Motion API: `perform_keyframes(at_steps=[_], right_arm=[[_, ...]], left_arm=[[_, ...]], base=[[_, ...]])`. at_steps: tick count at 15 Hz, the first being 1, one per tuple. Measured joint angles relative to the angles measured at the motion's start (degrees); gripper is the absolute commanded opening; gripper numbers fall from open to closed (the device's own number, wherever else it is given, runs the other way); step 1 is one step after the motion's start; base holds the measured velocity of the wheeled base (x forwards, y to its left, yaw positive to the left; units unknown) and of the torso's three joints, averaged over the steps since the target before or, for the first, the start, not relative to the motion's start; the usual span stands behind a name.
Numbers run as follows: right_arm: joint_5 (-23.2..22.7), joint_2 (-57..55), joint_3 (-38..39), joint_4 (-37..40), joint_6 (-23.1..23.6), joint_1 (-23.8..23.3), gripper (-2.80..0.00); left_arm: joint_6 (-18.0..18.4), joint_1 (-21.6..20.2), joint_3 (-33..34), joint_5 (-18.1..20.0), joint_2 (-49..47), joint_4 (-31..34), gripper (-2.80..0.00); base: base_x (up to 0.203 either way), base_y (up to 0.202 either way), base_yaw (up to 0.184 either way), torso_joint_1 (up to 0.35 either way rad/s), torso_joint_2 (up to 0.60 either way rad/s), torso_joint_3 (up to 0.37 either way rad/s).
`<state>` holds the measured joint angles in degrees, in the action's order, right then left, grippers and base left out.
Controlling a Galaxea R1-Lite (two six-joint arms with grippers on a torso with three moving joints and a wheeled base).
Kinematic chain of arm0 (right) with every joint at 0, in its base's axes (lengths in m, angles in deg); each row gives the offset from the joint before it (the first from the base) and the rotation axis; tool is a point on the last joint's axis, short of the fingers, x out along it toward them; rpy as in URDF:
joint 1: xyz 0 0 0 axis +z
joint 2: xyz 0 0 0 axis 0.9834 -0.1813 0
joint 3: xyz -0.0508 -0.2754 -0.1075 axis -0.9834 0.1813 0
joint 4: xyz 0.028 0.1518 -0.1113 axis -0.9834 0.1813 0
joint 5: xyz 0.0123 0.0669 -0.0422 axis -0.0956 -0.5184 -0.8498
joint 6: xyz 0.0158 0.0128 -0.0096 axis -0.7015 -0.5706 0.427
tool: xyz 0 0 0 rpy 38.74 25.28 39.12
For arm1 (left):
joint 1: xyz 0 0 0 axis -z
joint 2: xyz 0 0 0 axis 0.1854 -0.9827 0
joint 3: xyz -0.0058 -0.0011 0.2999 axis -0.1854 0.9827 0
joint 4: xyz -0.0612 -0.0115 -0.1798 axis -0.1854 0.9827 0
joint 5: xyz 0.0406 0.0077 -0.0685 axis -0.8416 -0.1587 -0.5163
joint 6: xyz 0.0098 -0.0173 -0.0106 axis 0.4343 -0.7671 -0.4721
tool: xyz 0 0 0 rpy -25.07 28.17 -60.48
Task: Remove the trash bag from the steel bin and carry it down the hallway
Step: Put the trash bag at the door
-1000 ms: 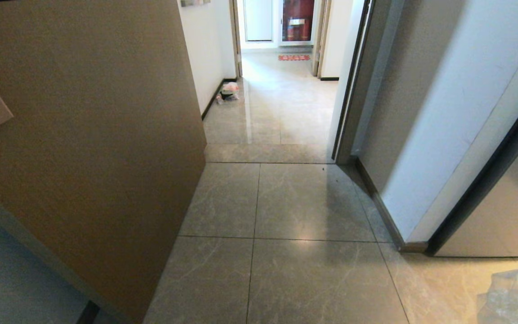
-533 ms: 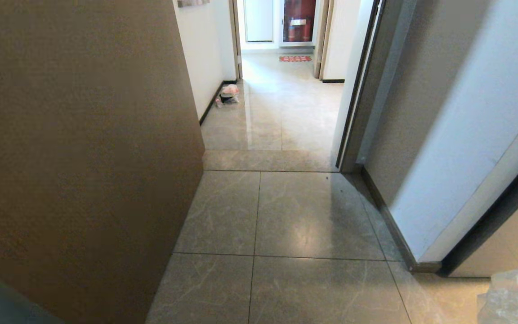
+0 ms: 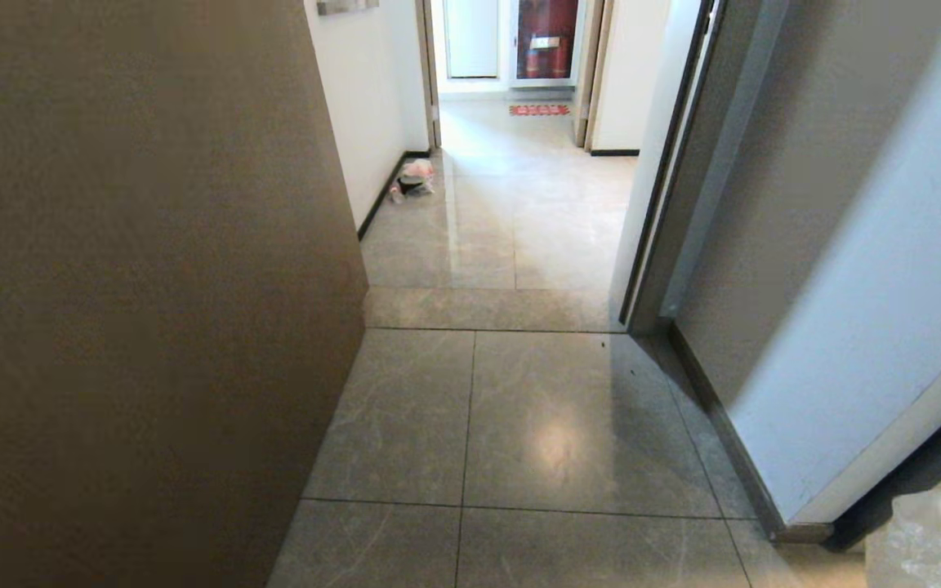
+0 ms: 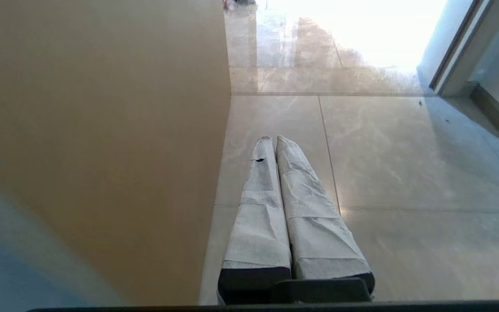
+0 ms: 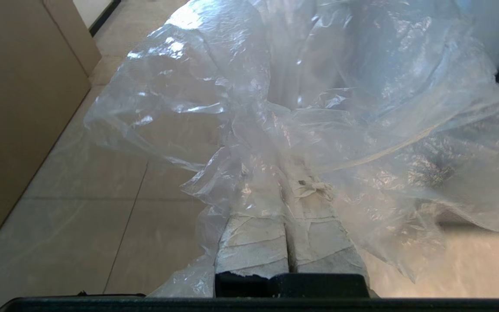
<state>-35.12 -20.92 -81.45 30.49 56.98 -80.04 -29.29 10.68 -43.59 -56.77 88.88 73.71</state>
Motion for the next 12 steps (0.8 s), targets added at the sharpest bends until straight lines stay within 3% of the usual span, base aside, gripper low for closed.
perform_keyframes(at_steps=[12], right_arm=[[-0.02,0.00,-0.02,0.01,0.00,0.09,-2.80]], left_arm=[[0.03,0.00,0.00,-0.02,0.00,0.02,-2.80]], base=[[0.191,0.000,0.000,0.003,0.00,0.003]])
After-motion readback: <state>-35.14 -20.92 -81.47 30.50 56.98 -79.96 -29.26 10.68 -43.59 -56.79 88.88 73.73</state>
